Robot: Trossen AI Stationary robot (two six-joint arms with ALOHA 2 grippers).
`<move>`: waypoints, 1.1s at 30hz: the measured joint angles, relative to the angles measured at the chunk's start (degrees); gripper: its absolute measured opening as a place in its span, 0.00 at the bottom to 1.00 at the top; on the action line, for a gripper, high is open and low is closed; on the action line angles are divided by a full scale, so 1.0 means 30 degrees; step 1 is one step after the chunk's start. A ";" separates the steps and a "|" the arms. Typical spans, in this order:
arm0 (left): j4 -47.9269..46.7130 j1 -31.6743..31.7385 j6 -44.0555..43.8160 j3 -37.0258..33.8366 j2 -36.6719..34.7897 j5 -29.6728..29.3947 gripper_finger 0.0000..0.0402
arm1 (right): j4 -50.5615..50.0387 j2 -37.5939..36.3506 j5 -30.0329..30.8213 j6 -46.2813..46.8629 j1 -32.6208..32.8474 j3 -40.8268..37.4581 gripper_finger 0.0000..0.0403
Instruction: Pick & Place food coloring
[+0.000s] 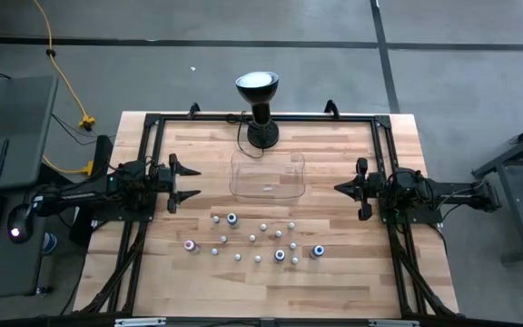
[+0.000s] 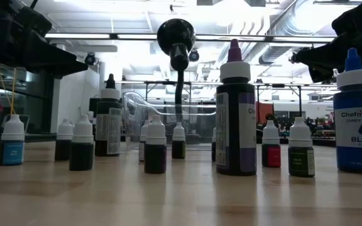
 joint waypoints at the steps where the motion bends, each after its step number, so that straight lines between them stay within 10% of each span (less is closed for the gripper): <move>1: 0.0000 0.0002 0.0003 0.0001 -0.0004 0.0000 0.69 | -0.0007 0.0000 0.0000 -0.0007 0.0000 0.0000 0.00; 33: 0.0000 0.0006 0.0001 0.0004 0.0000 0.0000 0.69 | -0.2453 0.1439 0.0423 0.0146 -0.0015 0.2737 0.00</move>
